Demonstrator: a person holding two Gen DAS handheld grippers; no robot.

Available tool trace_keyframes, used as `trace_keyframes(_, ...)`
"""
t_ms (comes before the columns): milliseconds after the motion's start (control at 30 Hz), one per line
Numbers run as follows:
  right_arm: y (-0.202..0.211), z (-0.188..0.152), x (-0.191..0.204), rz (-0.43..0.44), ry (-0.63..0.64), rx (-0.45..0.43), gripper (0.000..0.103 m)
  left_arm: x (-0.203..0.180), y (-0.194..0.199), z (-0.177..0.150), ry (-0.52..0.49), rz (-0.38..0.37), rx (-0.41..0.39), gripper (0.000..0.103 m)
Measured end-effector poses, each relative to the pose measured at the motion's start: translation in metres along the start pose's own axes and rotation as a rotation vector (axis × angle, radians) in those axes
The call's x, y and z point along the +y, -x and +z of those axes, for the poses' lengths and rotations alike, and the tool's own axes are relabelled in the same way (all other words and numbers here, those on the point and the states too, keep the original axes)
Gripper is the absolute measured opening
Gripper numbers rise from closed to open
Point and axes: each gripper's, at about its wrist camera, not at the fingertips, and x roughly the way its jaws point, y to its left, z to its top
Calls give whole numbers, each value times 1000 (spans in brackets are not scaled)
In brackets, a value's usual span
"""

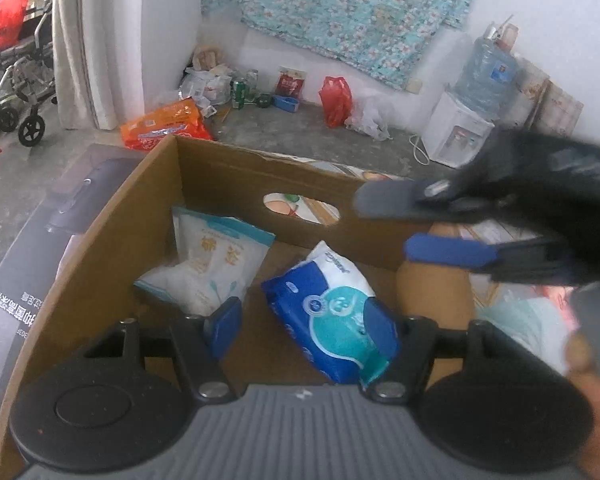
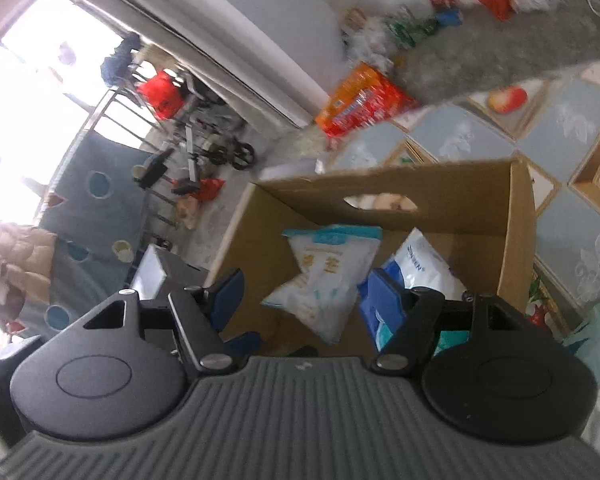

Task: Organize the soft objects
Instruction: 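Lift the wet wipes pack with the left tool and carry it into the box, then lower the wet wipes pack beside the cotton swabs and open the left tool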

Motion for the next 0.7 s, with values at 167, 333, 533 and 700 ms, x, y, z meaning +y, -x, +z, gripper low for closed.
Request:
trace_keyframes(167,74,-13,1,90,39,-92,72,-13,-7,-7,-9,-32,74,69)
trace_keyframes(333,150,-58,-21,122,69,-196,77,3,-57,-2,264,-132,277,70)
trace_keyframes(533,208,-111,-80,117,-6,-248,77,7,-97,8,453,-116,358,75)
trace_keyframes(700,237,-141,-127,94,-69,-279,77,-11,-113,16,433,-34,344,86)
